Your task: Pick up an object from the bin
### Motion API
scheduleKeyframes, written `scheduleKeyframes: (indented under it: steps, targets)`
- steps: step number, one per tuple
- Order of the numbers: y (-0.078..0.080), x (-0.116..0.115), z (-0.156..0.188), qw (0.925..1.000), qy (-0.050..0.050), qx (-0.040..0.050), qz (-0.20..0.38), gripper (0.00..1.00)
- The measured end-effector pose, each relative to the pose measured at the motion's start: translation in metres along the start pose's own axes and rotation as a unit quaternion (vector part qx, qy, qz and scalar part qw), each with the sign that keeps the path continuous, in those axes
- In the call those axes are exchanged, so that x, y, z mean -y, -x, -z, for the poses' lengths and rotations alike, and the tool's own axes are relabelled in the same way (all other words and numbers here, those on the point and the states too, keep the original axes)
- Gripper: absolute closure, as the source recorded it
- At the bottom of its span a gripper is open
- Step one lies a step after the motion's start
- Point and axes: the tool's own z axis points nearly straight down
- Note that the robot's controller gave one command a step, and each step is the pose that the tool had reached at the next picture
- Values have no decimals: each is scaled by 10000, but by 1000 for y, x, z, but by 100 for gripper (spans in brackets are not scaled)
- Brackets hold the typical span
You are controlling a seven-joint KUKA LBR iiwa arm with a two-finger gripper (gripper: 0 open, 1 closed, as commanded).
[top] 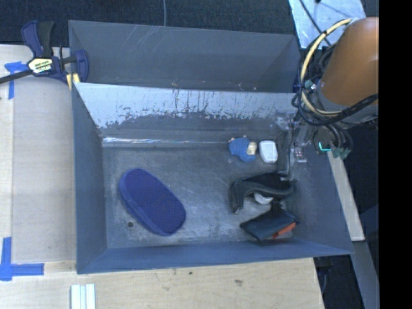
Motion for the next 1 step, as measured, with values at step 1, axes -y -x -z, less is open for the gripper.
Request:
scheduleKeyframes:
  steps: [1]
  targets:
    - [12,-37,-31,9715,1,22,2370,0]
